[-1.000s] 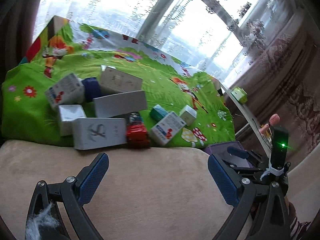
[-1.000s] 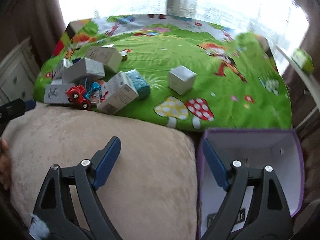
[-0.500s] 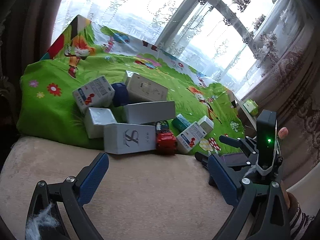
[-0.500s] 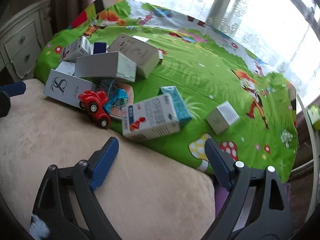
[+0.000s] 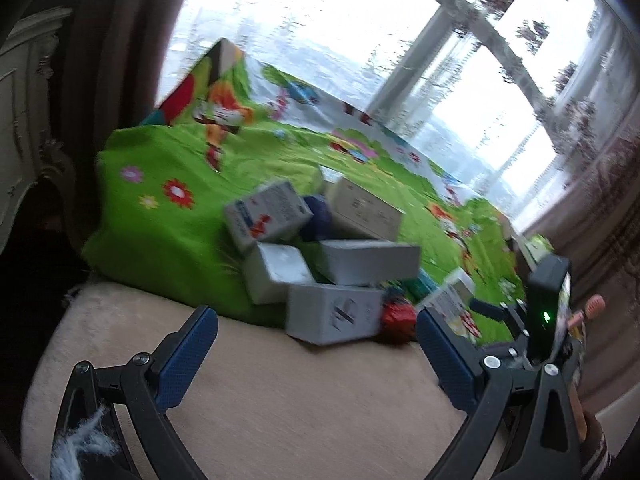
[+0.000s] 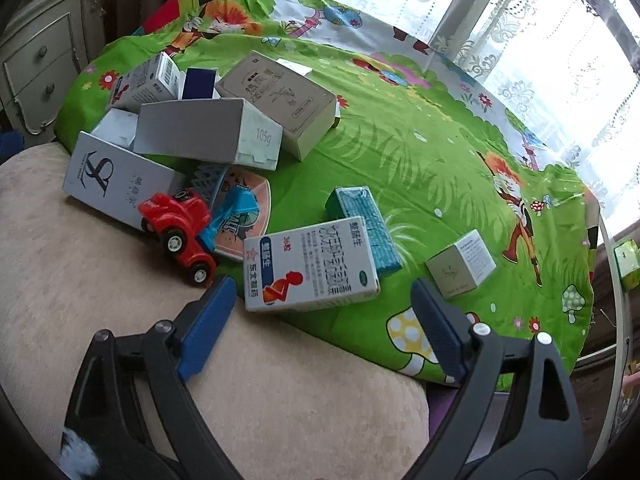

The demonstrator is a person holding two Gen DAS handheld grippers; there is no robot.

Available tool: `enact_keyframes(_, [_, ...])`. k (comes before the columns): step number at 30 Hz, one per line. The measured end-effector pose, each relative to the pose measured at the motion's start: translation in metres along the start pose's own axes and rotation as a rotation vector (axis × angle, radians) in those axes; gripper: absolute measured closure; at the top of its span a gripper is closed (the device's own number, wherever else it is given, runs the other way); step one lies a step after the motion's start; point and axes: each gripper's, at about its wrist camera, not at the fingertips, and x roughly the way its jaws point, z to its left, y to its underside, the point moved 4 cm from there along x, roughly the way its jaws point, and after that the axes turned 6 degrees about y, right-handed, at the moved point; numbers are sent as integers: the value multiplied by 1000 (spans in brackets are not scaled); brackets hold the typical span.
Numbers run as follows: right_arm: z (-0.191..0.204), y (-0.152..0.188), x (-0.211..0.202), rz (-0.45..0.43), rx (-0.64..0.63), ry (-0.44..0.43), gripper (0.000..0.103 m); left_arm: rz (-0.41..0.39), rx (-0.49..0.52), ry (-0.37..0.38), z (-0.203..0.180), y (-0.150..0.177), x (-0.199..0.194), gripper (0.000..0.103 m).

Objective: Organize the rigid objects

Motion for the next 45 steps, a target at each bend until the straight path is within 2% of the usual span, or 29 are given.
enact_keyframes(4, [0,-1,6,12,7,-12,12,-21,-23,-63,11,-18,5,2])
enact_keyframes(7, [0,-1,7,9,10,-18,12,-22,-54,-72,19,-32,13,2])
enact_keyframes(10, [1,0,8,9,18,-35,14,-12,-138,-67,28,-45,28,2])
enact_keyframes(15, [4,1,10,8,15,-55,26,1,-277,-52,38,-58,55,2])
enact_keyframes(18, [4,2,9,4,18,-55,28,11,-349,-82,44,-61,71,2])
enact_keyframes(25, [2,4,9,-12,41,-69,28,42,-347,-160,50,-64,95,3])
enact_keyframes(26, [2,4,8,-17,43,-70,28,46,-346,-172,52,-63,98,5])
enact_keyframes(28, [1,5,7,-28,47,-67,28,59,-342,-181,56,-61,101,20])
enact_keyframes(31, [1,6,3,-45,49,-56,28,62,-335,-165,56,-60,104,28])
enact_keyframes(38, [-3,7,-9,-94,69,-25,28,12,-318,-172,55,-60,93,29])
enact_keyframes(45, [-17,13,-20,-129,143,-19,28,-84,-293,-185,50,-60,68,29])
